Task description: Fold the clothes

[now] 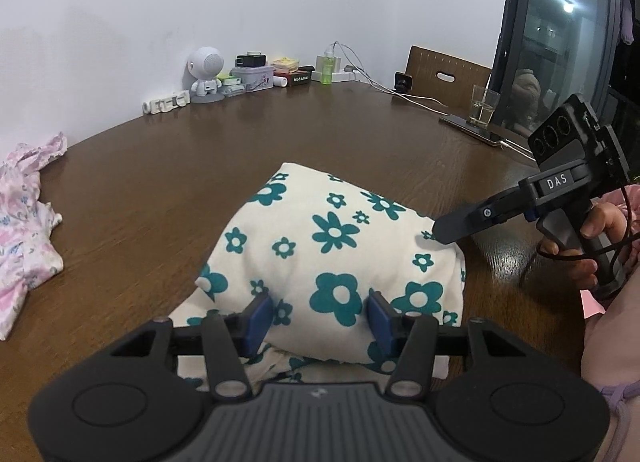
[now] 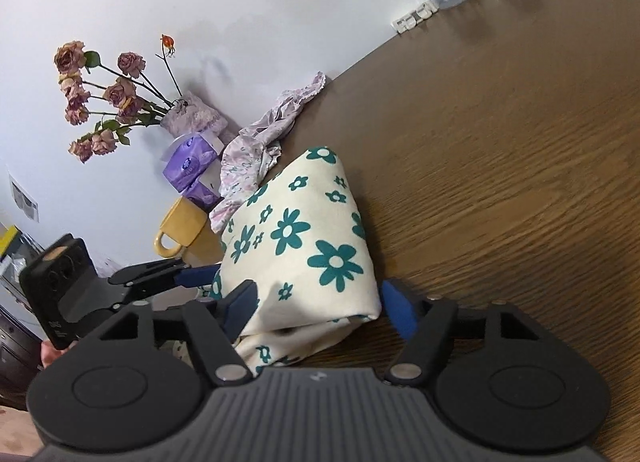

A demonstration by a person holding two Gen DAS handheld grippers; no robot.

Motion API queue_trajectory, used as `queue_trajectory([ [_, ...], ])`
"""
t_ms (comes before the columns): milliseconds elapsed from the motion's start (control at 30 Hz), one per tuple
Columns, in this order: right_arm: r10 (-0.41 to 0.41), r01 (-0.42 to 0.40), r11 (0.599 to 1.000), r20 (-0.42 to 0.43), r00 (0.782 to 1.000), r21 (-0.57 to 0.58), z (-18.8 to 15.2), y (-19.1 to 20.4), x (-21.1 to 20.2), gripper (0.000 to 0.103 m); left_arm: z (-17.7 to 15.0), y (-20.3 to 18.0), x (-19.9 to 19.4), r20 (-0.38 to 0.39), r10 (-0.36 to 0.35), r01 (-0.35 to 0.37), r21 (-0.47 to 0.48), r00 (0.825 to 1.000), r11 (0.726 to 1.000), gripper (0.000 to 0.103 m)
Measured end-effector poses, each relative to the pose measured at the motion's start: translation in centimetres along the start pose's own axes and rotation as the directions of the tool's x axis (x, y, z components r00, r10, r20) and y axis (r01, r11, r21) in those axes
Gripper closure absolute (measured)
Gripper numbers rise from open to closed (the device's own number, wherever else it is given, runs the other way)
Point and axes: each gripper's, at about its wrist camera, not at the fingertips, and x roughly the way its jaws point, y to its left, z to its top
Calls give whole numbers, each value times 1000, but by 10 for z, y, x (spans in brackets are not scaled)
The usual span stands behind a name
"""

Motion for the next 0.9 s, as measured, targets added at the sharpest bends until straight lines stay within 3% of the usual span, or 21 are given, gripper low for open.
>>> queue_trajectory([
  [167, 11, -12, 999, 12, 1000, 31, -2, -3, 1, 42, -2, 3, 1, 2, -10, 10, -12, 1000, 1000, 51],
  [233, 10, -11, 999, 13, 1000, 43, -2, -4, 4, 55, -3, 4, 1, 2, -14, 14, -20, 1000, 1000, 50],
  [367, 24, -27, 997, 33, 999, 70, -3, -8, 9, 64, -4, 3, 1, 4, -8, 8, -28, 1000, 1000, 50],
  [433, 45, -49, 995, 48, 998, 81, -3, -9, 8, 83, -4, 2, 1, 8, -4, 4, -28, 1000, 1000, 49],
  [467, 55, -59, 995, 56, 997, 84, -3, -9, 7, 85, -4, 0, 1, 10, 1, -1, -25, 1000, 1000, 49],
  [533, 35, -36, 999, 77, 996, 15, 1, 2, 2, 88, -3, -4, 2, 14, 13, -13, -28, 1000, 1000, 48],
  [633, -49, 66, 983, 104, 993, -169, 14, 31, -6, 88, 4, -10, 8, 21, 28, -27, -43, 999, 999, 48],
  [700, -110, 143, 944, 127, 986, -297, 23, 51, -11, 88, 10, -15, 13, 25, 32, -31, -48, 999, 998, 48],
  [767, -178, 231, 868, 158, 971, -439, 27, 72, -15, 88, 15, -21, 15, 32, 35, -33, -42, 999, 999, 48],
  [900, -284, 370, 658, 239, 928, -655, 27, 111, -18, 88, 19, -32, 14, 35, 55, -54, -14, 998, 998, 50],
])
